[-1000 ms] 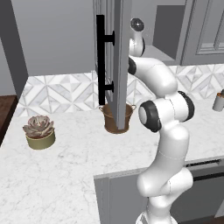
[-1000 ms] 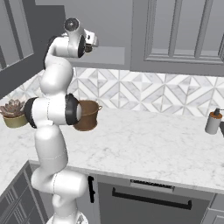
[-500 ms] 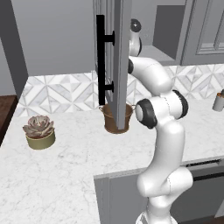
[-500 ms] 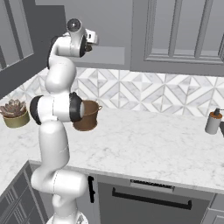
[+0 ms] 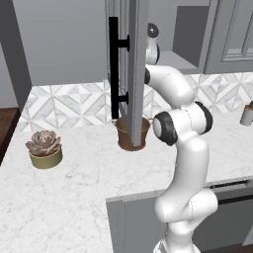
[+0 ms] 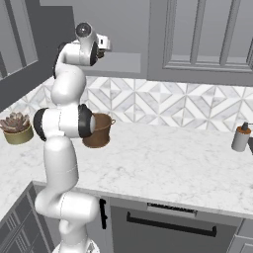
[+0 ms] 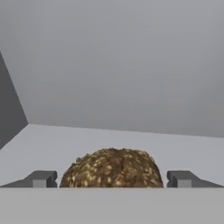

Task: Open the cabinet, pick up the bread from the cabinet and place it in the basket. Then move the basket to the dining counter.

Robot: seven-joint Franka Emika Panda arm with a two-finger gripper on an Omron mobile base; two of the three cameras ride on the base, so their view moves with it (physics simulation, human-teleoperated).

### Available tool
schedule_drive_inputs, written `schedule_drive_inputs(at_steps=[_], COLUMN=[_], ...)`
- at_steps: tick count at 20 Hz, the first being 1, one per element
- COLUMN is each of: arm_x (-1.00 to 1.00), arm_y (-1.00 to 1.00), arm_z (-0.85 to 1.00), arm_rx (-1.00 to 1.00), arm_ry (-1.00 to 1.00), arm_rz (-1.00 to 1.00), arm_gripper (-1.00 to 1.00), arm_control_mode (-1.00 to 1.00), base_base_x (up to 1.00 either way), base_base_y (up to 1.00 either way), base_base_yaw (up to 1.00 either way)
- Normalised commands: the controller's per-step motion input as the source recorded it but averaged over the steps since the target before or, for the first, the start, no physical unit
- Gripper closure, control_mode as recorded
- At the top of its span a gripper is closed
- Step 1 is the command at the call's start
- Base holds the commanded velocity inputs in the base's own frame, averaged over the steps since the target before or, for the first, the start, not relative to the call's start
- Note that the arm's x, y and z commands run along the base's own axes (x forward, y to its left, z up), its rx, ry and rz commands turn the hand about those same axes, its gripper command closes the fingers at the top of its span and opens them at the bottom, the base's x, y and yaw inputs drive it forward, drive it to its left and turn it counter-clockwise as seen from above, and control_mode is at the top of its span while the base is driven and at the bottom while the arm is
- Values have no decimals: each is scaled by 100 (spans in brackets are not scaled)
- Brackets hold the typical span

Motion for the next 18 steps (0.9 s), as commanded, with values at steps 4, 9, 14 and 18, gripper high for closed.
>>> schedule_drive_inputs(at_steps=[4, 9, 14, 18], arm_x=[-3, 2, 0, 0], arm_y=[3, 0, 0, 0], arm_z=[-42, -36, -50, -40], arm_rx=[-2, 0, 0, 0], arm_ry=[0, -1, 0, 0], arm_rz=[1, 3, 1, 0], arm_gripper=[-100, -100, 100, 100], arm_control_mode=[-100, -100, -100, -100], base_base_x=[0, 0, 0, 0], base_base_y=[0, 0, 0, 0], base_base_yaw=[0, 0, 0, 0])
